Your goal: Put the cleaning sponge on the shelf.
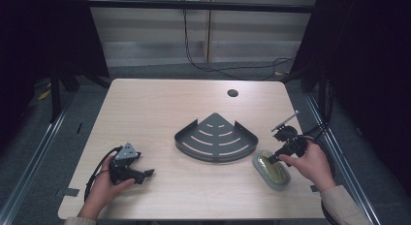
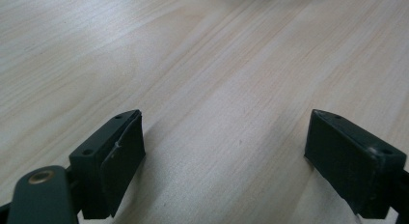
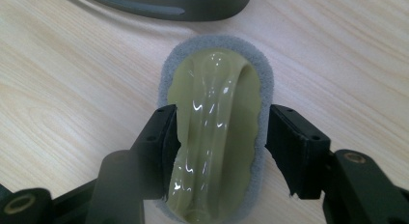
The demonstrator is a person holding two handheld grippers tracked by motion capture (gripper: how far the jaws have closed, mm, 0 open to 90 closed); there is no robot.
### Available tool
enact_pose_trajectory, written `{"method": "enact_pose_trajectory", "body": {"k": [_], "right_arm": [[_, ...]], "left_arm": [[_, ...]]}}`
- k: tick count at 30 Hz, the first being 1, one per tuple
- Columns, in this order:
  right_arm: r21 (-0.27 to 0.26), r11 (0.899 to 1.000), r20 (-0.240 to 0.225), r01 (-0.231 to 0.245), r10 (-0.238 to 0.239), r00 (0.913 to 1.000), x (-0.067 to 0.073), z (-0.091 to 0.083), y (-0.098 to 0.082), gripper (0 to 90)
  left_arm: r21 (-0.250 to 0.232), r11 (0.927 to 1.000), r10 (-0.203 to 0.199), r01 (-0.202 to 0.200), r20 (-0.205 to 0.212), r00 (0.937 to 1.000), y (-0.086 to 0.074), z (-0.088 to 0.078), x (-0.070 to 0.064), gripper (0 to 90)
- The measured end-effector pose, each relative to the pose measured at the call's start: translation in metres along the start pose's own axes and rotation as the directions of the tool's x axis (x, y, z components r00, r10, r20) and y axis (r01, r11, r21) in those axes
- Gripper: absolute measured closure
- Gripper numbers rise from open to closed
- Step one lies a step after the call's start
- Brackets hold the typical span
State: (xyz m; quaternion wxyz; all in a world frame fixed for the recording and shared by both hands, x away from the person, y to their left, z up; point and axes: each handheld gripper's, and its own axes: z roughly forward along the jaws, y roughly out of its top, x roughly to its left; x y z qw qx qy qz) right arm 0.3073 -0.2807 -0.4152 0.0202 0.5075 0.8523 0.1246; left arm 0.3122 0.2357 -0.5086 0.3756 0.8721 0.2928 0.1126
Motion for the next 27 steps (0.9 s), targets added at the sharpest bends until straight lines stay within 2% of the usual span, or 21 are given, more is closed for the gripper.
{"method": "enact_pose_trajectory", "body": {"k": [16,17,19,22,23,27], "right_arm": [[0.037,0.999,0.000,0.033,-0.033,0.9995,0.005,0.008,-0.001,55.9],[0.052,0.998,-0.001,0.032,-0.032,0.9995,0.006,0.011,-0.002,62.8],[0.056,0.998,0.004,0.033,-0.034,0.9994,0.007,0.012,-0.002,67.2],[0.056,0.998,0.011,0.031,-0.031,0.9994,0.007,0.011,-0.002,70.6],[0.047,0.998,0.029,0.036,-0.038,0.9988,0.007,0.009,-0.001,70.9],[0.025,0.999,0.015,0.033,-0.033,0.9993,0.005,0.003,0.000,71.1]], "left_arm": [[0.000,1.0000,0.000,0.000,0.000,1.0000,0.000,0.000,0.000,13.3],[0.000,1.0000,0.000,0.000,0.000,1.0000,0.000,0.000,0.000,13.3],[0.000,1.0000,0.000,0.000,0.000,1.0000,0.000,0.000,0.000,13.3],[0.000,1.0000,0.000,0.000,0.000,1.0000,0.000,0.000,0.000,13.3],[0.000,1.0000,0.000,0.000,0.000,1.0000,0.000,0.000,0.000,13.3],[0.000,1.0000,0.000,0.000,0.000,1.0000,0.000,0.000,0.000,13.3]]}}
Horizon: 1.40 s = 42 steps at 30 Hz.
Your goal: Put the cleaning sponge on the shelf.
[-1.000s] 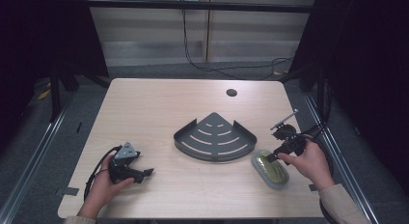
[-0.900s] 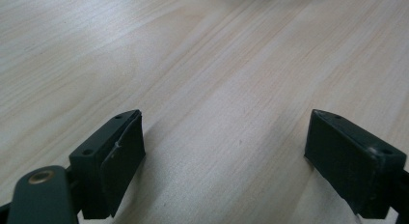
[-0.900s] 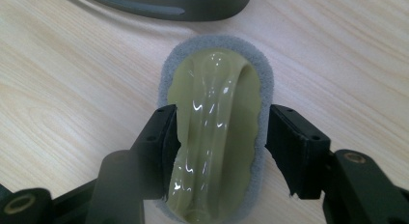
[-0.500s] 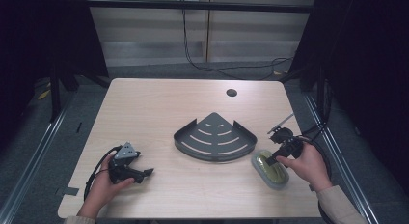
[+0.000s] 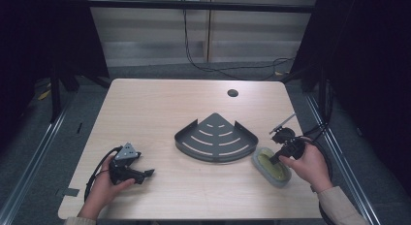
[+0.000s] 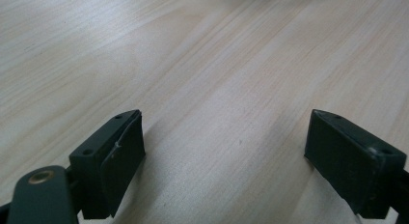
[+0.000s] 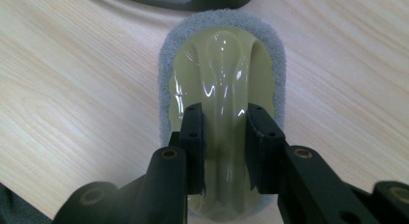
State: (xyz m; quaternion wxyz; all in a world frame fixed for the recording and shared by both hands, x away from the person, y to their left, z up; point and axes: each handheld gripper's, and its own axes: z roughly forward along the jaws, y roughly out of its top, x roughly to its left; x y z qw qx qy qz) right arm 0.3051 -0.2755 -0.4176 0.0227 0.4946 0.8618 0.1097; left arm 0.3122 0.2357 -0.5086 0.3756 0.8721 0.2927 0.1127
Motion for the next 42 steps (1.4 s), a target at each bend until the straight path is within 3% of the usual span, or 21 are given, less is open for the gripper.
{"method": "enact_pose_trajectory", "body": {"k": [42], "right_arm": [[0.021,0.999,0.044,0.026,-0.027,0.9987,0.002,-0.052,0.032,71.2]], "left_arm": [[0.000,1.0000,-0.001,0.001,0.000,1.0000,0.000,0.000,0.000,13.3]]}}
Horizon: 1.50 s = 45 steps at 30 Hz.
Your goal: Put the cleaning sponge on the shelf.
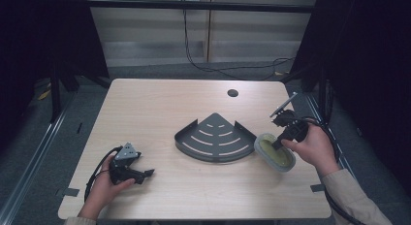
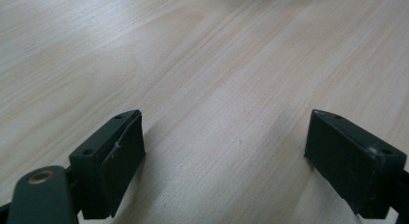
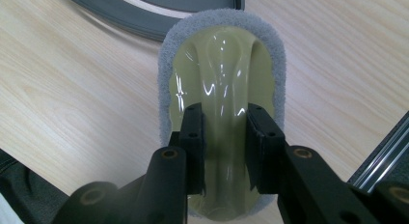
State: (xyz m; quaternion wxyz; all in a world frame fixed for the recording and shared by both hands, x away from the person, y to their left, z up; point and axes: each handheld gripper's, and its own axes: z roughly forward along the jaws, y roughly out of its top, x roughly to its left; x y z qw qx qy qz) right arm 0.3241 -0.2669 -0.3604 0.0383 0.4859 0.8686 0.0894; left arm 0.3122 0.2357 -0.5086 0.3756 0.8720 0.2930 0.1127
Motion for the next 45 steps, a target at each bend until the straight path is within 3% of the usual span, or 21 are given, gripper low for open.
{"method": "enact_pose_trajectory", "body": {"k": [24,34,45], "right_arm": [[-0.008,1.000,0.019,0.006,-0.005,0.9998,0.005,-0.015,0.030,71.1],[-0.005,1.000,0.023,0.014,-0.014,0.9996,0.012,-0.015,0.047,71.2],[-0.008,1.000,0.025,-0.002,0.002,0.9997,0.009,-0.011,0.059,71.1]], "left_arm": [[0.000,1.0000,0.001,-0.001,0.000,1.0000,0.000,0.000,0.000,13.3],[-0.004,1.0000,-0.001,0.001,0.000,1.0000,0.000,0.000,0.000,13.1],[-0.003,1.0000,0.006,-0.006,0.000,1.0000,0.000,0.000,0.000,12.8]]}}
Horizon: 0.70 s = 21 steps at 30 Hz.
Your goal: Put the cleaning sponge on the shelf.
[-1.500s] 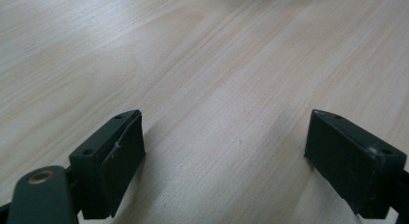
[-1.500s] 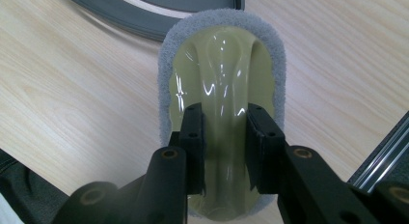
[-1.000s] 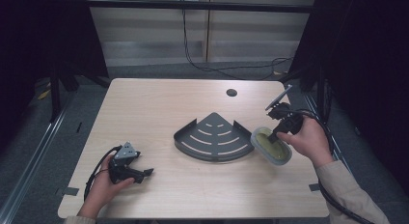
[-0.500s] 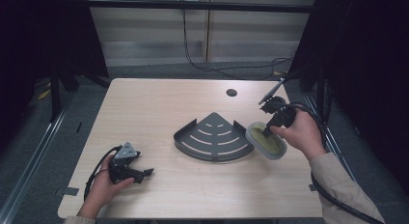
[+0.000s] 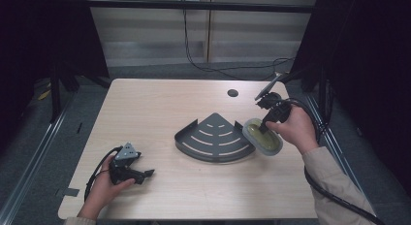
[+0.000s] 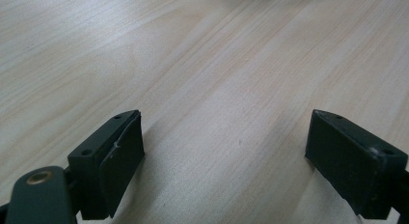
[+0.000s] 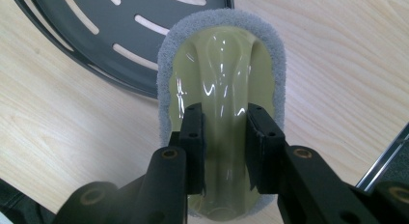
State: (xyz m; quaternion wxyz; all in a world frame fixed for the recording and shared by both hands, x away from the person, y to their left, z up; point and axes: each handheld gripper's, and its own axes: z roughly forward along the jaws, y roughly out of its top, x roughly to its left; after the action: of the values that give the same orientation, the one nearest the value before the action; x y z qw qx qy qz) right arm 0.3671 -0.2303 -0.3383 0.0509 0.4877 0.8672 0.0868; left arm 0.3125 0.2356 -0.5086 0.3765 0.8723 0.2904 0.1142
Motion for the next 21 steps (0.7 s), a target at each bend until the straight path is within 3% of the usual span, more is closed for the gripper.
{"method": "enact_pose_trajectory", "body": {"k": [21], "right_arm": [[-0.054,0.998,-0.001,-0.042,0.042,0.9991,-0.004,0.003,0.018,71.2]], "left_arm": [[0.000,1.0000,0.000,0.000,0.001,1.0000,0.000,0.000,0.000,12.5]]}}
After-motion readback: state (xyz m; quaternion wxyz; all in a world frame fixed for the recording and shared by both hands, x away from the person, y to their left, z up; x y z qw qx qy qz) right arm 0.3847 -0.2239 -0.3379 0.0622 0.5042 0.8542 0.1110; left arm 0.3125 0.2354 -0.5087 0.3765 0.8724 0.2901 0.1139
